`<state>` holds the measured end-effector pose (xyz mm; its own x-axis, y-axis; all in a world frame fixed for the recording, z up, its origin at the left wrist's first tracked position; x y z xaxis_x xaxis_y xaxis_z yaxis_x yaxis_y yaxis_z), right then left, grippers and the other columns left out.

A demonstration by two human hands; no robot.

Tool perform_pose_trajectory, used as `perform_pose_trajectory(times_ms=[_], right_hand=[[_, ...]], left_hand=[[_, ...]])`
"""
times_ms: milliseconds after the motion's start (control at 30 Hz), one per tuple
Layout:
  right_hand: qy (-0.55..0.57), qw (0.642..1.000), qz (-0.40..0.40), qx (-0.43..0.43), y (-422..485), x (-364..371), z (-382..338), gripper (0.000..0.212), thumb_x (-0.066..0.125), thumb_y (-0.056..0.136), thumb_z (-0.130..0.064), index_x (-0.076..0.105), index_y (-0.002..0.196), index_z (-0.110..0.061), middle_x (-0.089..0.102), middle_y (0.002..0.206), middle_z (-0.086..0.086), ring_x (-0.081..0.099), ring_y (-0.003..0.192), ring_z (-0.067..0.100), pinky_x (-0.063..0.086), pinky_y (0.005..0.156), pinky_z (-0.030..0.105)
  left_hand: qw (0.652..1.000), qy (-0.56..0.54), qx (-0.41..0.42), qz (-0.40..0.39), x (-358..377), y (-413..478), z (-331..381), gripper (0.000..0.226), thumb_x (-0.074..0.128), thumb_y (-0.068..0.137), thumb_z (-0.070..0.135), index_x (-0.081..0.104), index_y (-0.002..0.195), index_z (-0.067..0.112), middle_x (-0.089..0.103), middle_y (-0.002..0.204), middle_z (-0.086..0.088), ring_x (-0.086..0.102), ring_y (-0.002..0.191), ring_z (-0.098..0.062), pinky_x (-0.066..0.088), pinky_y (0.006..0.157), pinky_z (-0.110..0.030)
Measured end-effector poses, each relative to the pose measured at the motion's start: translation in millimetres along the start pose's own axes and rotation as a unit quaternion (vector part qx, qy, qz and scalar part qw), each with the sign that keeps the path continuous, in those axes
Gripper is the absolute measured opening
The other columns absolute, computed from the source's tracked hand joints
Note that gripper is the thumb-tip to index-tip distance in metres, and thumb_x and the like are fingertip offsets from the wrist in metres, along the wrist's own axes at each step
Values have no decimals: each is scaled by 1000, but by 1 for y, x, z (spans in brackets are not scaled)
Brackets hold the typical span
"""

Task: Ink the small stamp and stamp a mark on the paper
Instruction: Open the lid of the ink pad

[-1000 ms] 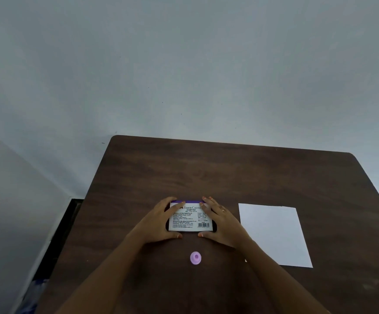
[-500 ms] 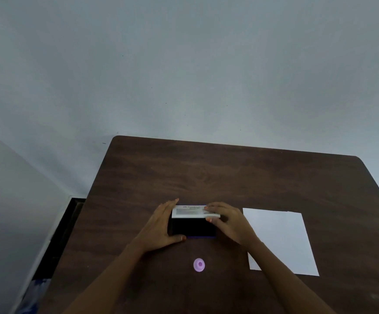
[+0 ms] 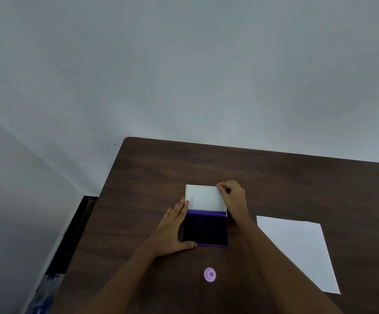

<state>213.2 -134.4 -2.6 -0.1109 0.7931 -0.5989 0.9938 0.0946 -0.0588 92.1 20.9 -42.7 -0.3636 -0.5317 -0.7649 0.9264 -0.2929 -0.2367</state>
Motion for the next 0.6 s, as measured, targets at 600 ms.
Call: perform_pose_trajectory(times_ms=[600], right_hand=[[-65, 989, -91, -97, -111, 9, -30, 13, 54, 87, -16, 62, 97, -12, 65, 102, 8, 52, 95, 10, 39, 83, 19]], left_hand=[[992, -50, -76, 86, -10, -30, 10, 77, 48, 89, 43, -5, 142, 27, -10, 156, 0, -11, 142, -18, -2, 114, -38]])
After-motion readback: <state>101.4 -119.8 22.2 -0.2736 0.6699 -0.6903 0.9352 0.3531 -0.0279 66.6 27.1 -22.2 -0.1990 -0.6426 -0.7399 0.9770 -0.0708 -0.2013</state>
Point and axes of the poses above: each hand's wrist, its own y-axis towards the middle knuckle, its own x-axis out of the palm, z = x × y, the point moved 10 cm from there along y, towards the middle knuckle
